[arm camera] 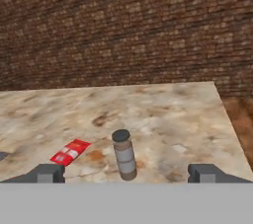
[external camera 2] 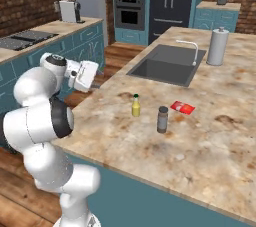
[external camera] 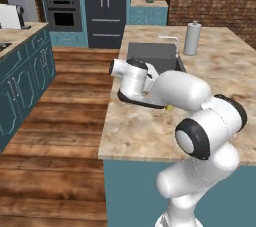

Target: Move the mustard and shaker from the cabinet to the dining counter.

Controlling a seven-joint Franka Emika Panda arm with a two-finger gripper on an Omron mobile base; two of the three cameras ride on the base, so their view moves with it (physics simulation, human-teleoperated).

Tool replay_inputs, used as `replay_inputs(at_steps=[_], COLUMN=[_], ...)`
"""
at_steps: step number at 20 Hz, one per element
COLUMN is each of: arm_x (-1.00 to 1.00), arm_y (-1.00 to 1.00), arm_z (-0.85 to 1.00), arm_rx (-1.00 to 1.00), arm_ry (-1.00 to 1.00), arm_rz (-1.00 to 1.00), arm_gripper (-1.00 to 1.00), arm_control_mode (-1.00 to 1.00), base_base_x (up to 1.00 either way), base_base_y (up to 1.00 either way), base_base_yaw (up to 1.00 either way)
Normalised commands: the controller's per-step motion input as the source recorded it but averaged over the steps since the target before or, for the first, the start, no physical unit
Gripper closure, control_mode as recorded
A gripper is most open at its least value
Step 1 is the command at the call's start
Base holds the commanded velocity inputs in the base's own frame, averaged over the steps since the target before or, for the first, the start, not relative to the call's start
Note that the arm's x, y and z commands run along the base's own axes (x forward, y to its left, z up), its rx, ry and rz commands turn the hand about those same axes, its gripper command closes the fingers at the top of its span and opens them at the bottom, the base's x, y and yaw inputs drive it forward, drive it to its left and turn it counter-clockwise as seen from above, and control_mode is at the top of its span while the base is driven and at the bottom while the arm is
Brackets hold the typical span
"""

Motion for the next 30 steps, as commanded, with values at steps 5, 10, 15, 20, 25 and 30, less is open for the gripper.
replay_inputs(at_steps=[5,10,15,20,25,30], arm_x=[-0.23,-0.17,-0.31,-0.4,-0.55,-0.61], arm_y=[0.21,0.04,0.03,0.14,0.29,0.29], arm_z=[0.72,0.44,0.19,0.1,0.0,0.0], arm_rx=[0.1,0.17,0.14,0.13,0.11,0.1], arm_ry=[0.24,0.37,0.31,0.28,0.18,0.1], arm_rz=[0.31,0.33,0.33,0.36,0.38,0.36], arm_gripper=[-1.0,-1.0,-1.0,-1.0,-1.0,-1.0], arm_control_mode=[-1.0,-1.0,-1.0,-1.0,-1.0,-1.0], base_base_x=[0.0,0.0,0.0,0.0,0.0,0.0], base_base_y=[0.0,0.0,0.0,0.0,0.0,0.0], base_base_yaw=[0.0,0.0,0.0,0.0,0.0,0.0])
